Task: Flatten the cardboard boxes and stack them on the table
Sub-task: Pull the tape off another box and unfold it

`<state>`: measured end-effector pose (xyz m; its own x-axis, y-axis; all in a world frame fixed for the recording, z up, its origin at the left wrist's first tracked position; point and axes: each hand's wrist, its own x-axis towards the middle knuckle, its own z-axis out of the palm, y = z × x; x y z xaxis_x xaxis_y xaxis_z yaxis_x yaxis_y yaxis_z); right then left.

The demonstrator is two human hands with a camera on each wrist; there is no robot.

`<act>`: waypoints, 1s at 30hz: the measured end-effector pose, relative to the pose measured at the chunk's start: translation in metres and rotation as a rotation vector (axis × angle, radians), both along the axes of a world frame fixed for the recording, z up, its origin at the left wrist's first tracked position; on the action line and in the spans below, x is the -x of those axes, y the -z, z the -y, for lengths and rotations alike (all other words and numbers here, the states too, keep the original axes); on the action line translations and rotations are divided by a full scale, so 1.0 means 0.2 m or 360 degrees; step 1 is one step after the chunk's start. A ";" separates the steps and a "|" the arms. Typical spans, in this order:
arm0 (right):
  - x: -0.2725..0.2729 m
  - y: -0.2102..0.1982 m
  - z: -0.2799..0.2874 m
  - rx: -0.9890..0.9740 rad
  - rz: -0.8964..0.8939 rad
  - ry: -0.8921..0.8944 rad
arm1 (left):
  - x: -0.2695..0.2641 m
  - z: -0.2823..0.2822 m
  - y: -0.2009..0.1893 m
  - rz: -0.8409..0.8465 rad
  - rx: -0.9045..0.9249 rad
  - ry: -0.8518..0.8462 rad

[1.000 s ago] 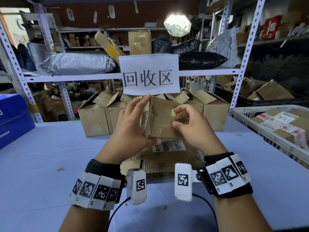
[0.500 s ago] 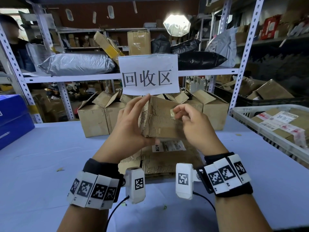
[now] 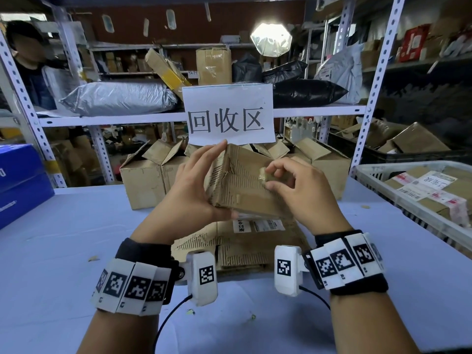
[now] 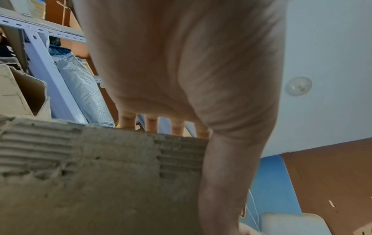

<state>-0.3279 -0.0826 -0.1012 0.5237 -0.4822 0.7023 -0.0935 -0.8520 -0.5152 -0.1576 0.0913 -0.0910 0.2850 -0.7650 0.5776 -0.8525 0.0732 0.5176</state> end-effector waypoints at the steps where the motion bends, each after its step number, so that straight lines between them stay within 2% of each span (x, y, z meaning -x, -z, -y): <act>1: 0.00 0.00 0.00 0.0001 0.0000 0.0005 | -0.01 0.00 0.00 0.0005 -0.0004 0.0006; 7: -0.02 -0.02 -0.01 -0.0075 -0.0012 -0.0044 | -0.02 -0.01 0.00 -0.0036 -0.0020 -0.0004; 12: -0.02 -0.02 -0.04 -0.0102 -0.0087 -0.0203 | -0.04 -0.02 -0.02 -0.0073 -0.0013 0.0011; 19: -0.06 0.01 -0.03 0.0001 0.0063 -0.0028 | -0.03 -0.03 -0.01 -0.0042 -0.0051 0.0068; 26: -0.08 0.03 -0.04 -0.0071 0.0101 0.0060 | -0.02 -0.03 0.00 -0.0027 -0.0051 0.0053; 30: -0.09 0.04 -0.03 -0.0213 0.0133 0.0047 | -0.02 -0.02 0.00 -0.0025 -0.0052 0.0046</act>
